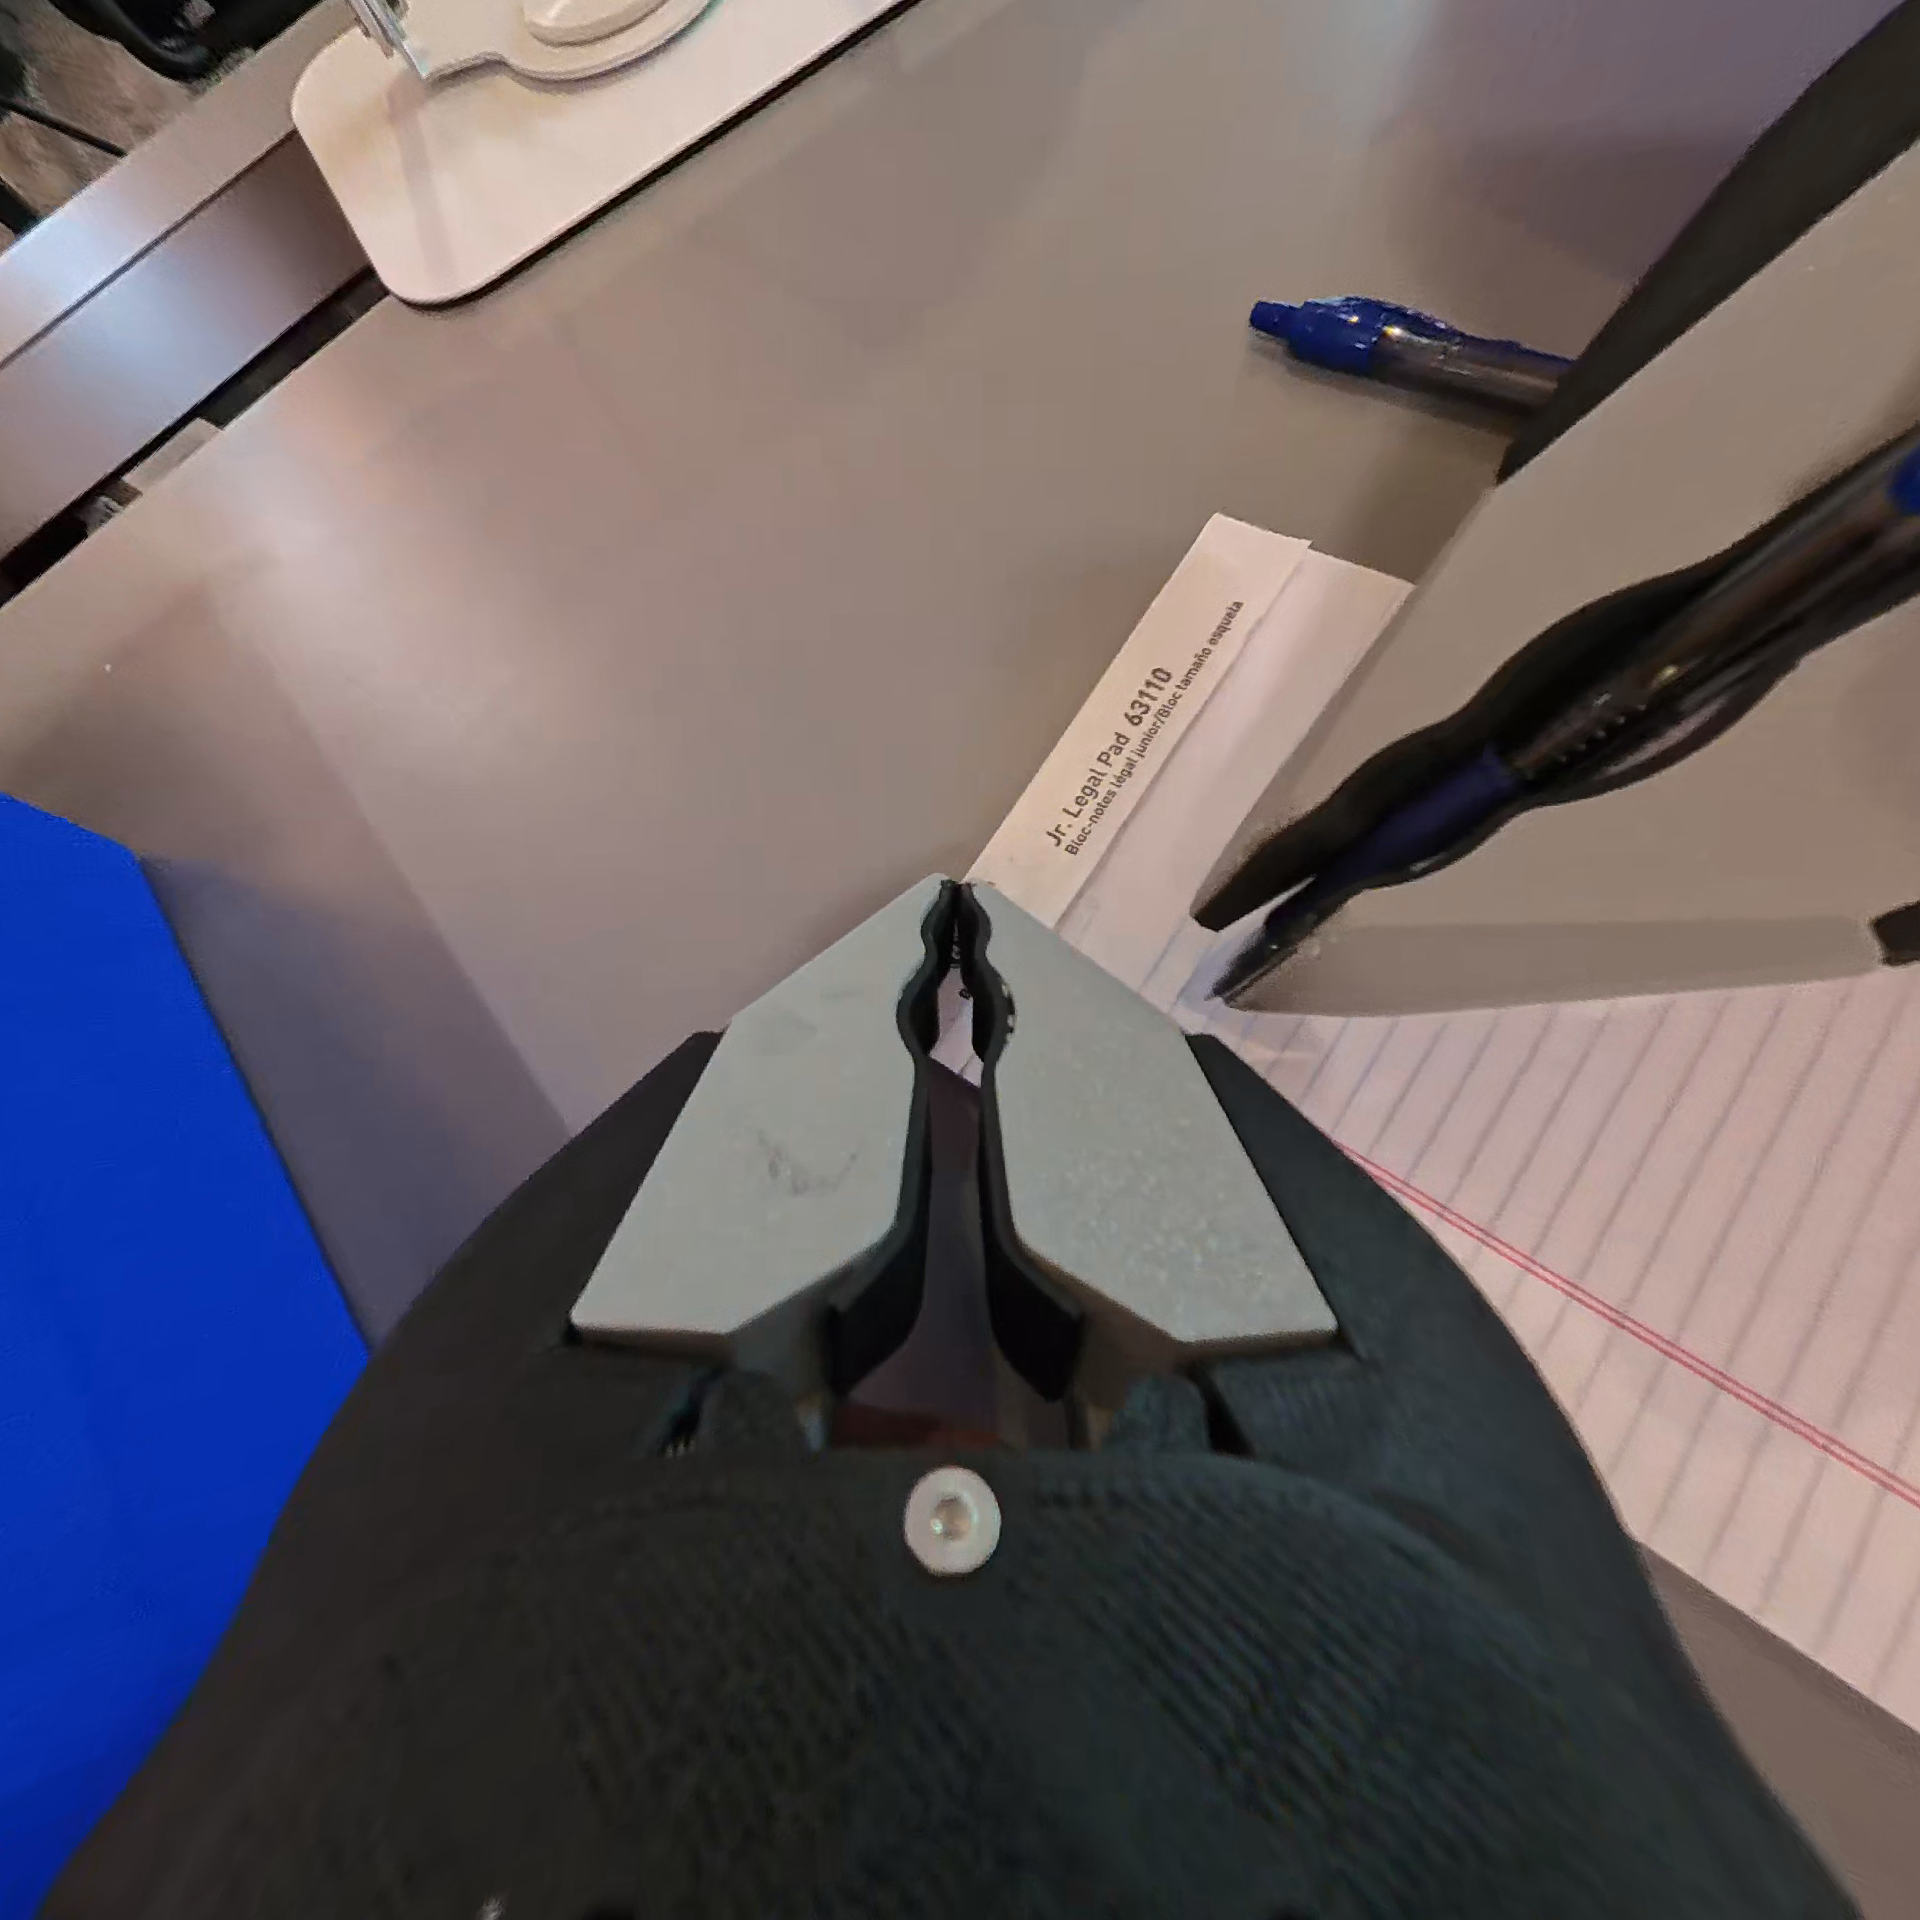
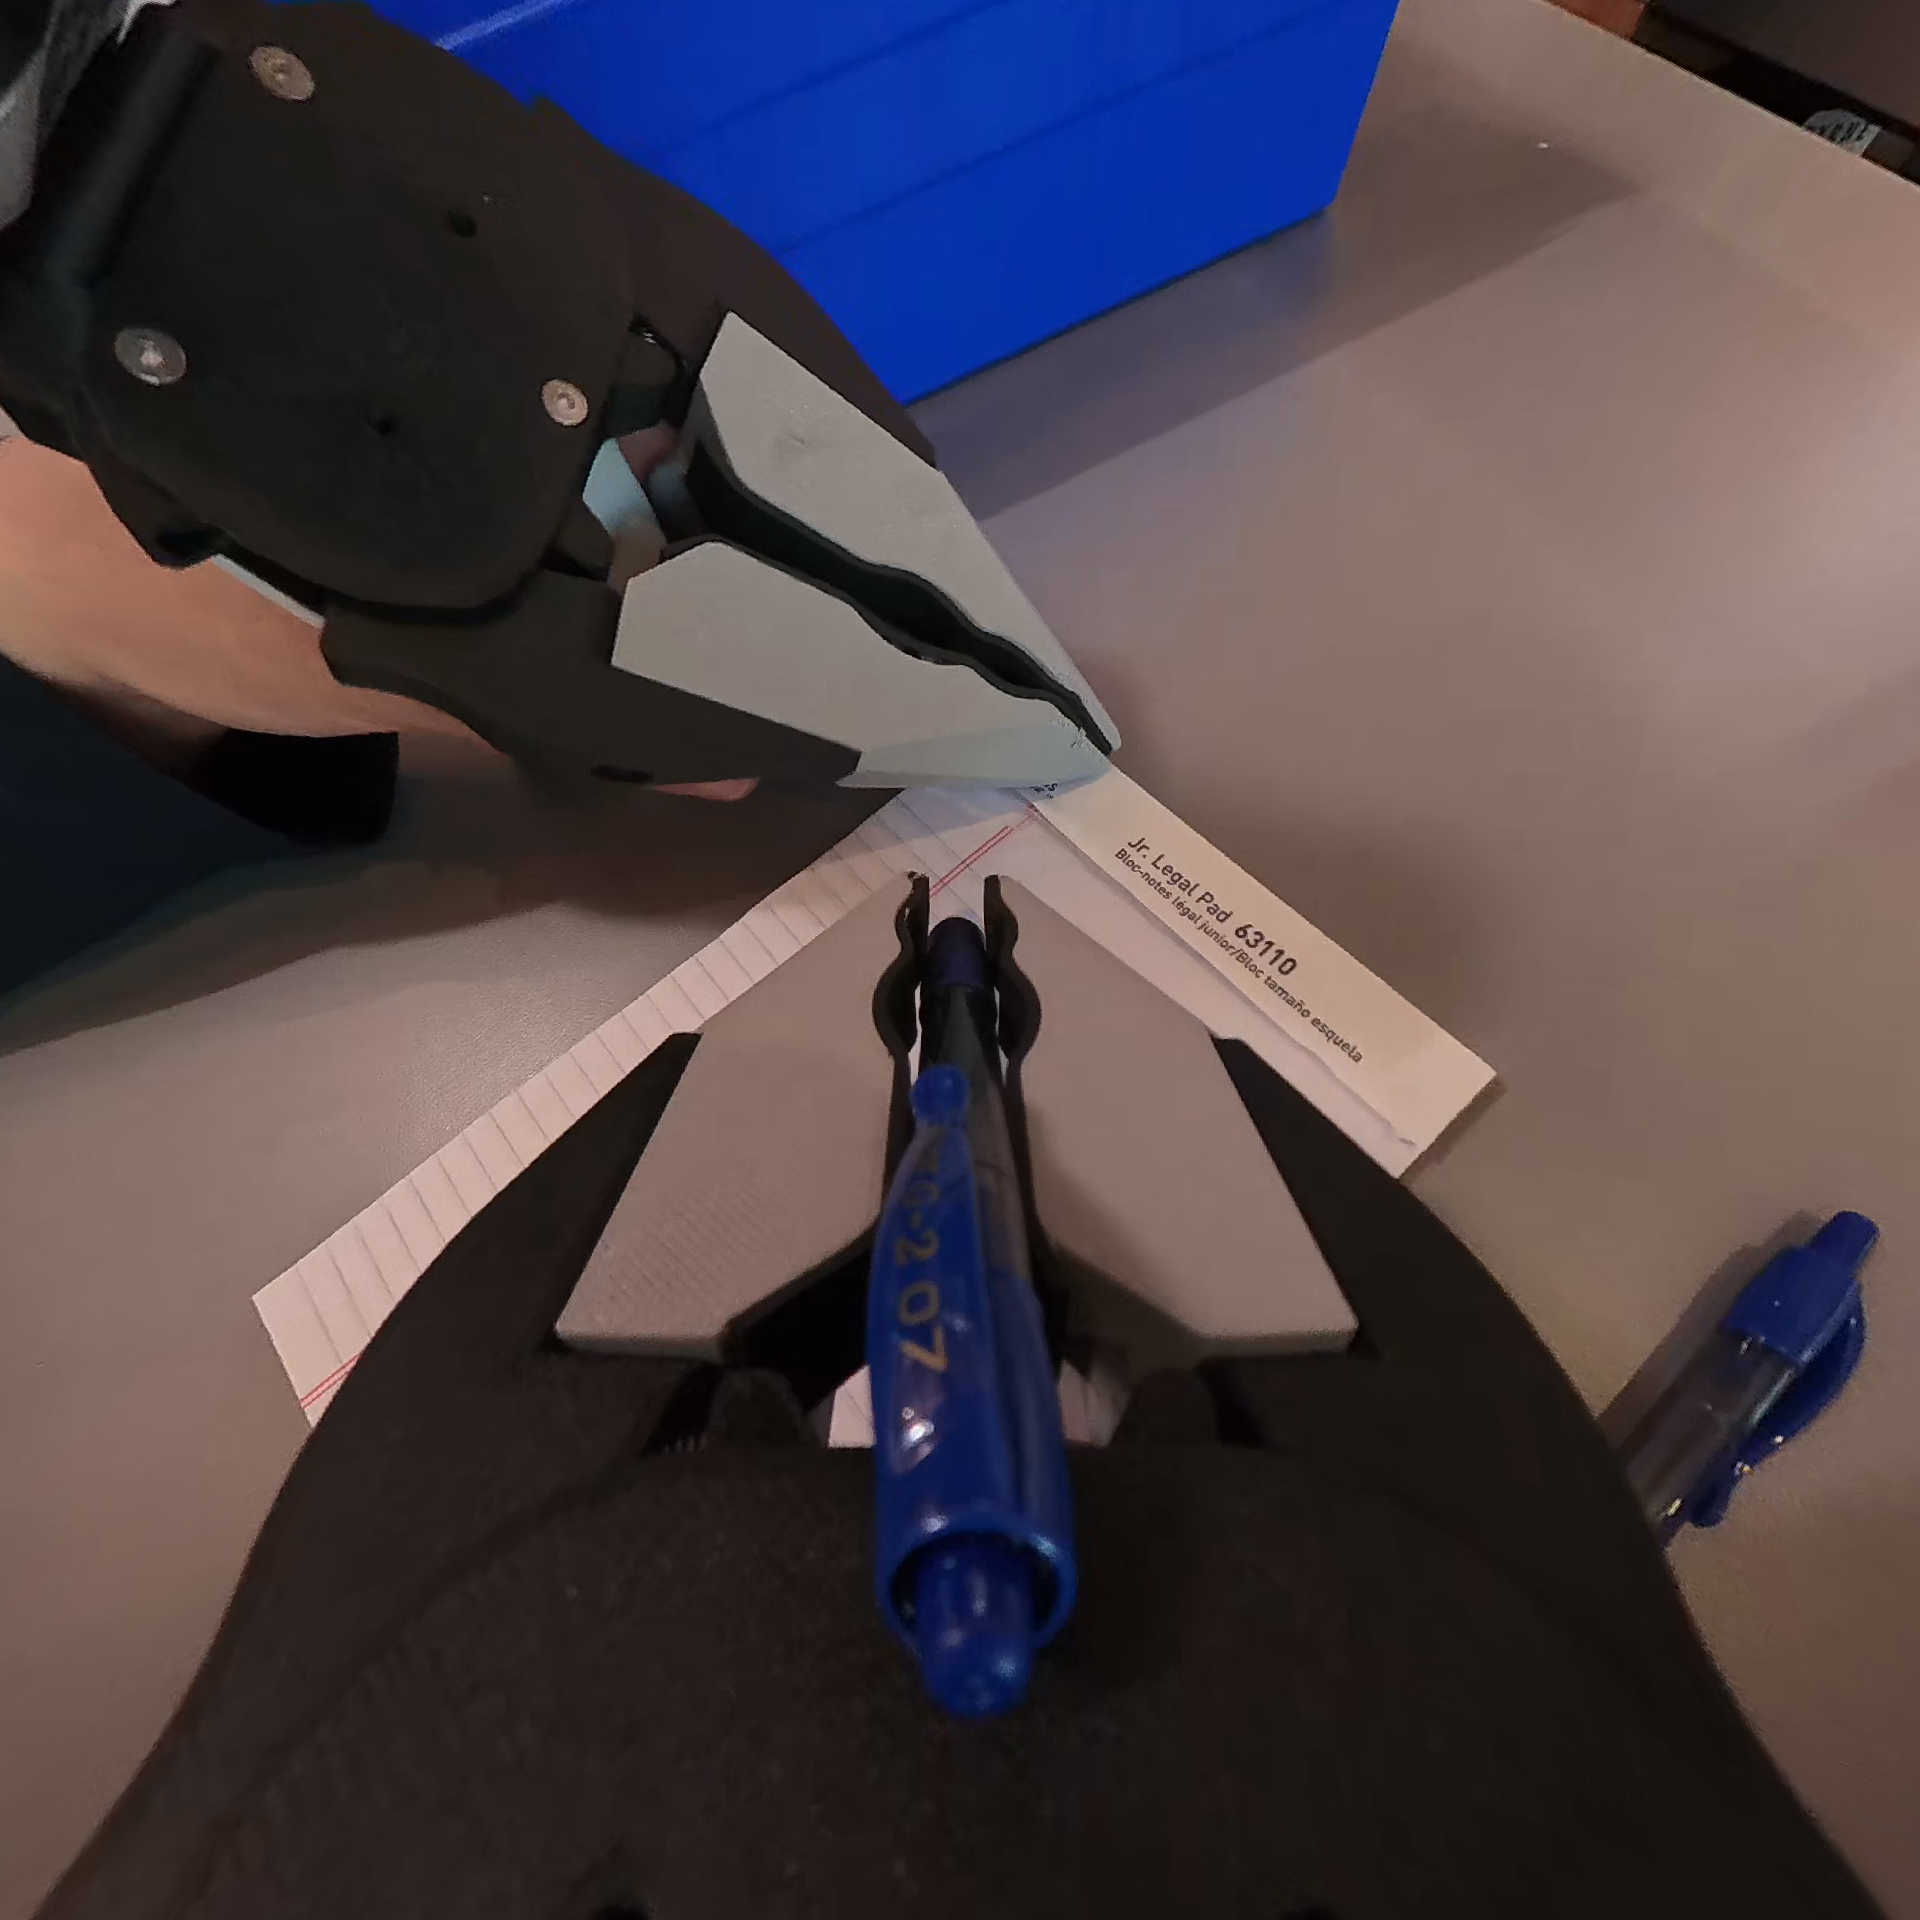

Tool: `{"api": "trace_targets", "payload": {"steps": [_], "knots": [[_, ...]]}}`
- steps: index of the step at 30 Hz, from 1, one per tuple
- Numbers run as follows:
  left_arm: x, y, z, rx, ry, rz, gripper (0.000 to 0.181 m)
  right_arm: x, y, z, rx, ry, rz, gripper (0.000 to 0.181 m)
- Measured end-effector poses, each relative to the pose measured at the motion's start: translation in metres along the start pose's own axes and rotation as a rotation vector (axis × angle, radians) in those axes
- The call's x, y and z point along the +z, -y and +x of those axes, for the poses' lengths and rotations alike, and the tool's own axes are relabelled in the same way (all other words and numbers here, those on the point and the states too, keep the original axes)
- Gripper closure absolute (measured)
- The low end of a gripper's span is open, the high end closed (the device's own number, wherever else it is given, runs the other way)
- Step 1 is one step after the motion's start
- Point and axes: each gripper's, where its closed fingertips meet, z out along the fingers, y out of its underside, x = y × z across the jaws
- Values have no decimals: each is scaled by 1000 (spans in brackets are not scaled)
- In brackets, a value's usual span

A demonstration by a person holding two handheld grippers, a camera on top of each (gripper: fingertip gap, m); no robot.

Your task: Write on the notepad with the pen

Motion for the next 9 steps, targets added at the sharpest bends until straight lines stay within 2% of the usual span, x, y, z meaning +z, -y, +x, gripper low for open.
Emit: {"api": "trace_targets", "payload": {"steps": [6,9], "knots": [[-13,6,-9,-16,16,32,181,3,3,-4,14,29,3,174],[-20,10,7,-92,-127,52,181,6,1,-5,6,31,-15,174]]}}
